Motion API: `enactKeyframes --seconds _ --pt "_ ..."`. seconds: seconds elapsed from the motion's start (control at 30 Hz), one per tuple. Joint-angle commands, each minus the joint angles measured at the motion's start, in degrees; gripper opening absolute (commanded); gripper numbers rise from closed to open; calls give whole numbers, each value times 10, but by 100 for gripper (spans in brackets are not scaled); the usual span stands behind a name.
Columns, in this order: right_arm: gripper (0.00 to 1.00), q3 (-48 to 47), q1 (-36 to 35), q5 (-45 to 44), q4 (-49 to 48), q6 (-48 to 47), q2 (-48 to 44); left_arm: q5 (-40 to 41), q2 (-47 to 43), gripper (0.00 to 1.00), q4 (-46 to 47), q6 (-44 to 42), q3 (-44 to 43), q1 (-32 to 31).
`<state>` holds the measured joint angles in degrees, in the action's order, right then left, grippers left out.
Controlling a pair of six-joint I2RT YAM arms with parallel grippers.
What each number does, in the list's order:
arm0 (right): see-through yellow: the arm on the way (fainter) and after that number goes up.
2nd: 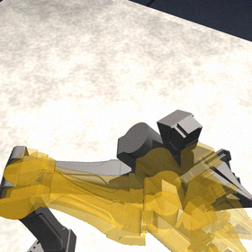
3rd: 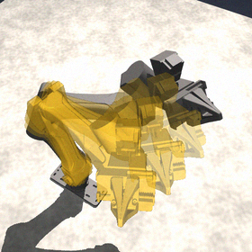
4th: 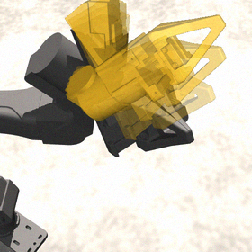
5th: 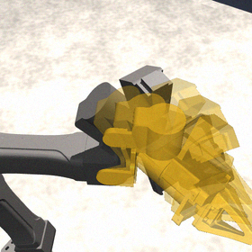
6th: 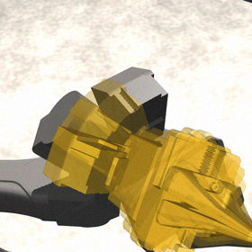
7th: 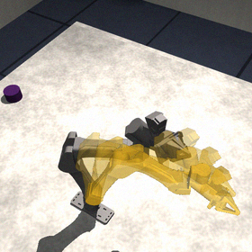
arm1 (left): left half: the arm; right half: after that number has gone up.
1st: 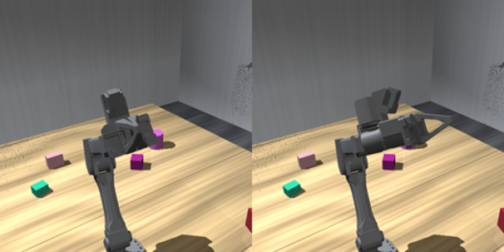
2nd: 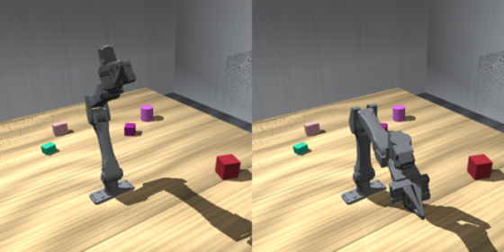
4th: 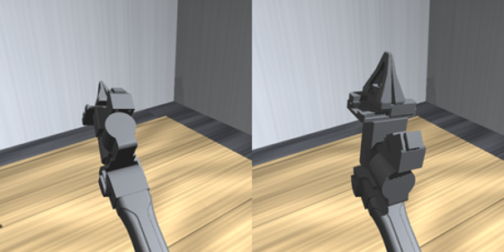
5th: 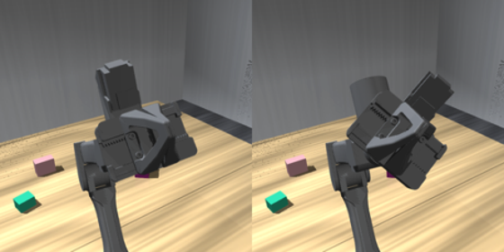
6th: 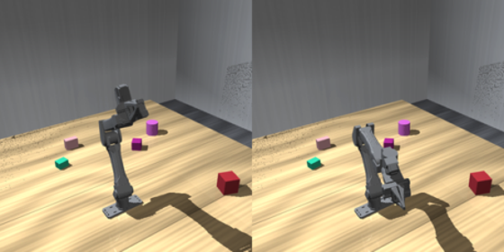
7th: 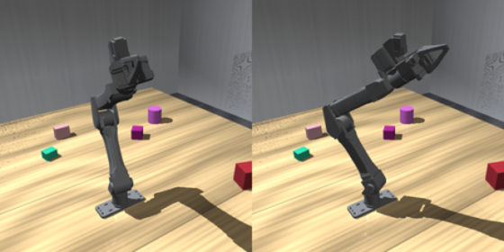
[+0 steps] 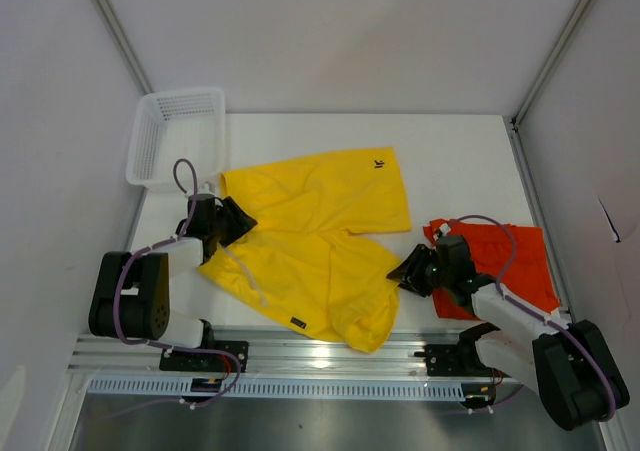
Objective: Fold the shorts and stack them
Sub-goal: Flatten the shorts out
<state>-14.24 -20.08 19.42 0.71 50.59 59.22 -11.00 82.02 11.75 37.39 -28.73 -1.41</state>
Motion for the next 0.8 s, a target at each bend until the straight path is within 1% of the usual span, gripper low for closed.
enactKeyframes --seconds 0.0,0.07,0.27,0.37,0.57,0.7,0.77 --pt "45 -17 -15 -38 26 0 -9 -5 6 59 6 -16 0 4" --pt "44 -25 -20 -52 48 -7 -18 -5 5 59 6 -16 2 4" --pt "34 -51 -30 -94 112 -35 -38 -4 2 59 9 -14 3 5" --pt "29 -61 -36 -109 122 -38 -39 -3 2 59 9 -14 5 4" --pt "26 -50 -37 -76 72 -16 -26 -4 2 59 9 -14 4 4" --pt "26 -42 -39 -68 43 -5 -7 -4 2 59 10 -14 6 4" --pt "26 -29 -40 -71 23 11 -11 -4 2 59 10 -14 6 4"
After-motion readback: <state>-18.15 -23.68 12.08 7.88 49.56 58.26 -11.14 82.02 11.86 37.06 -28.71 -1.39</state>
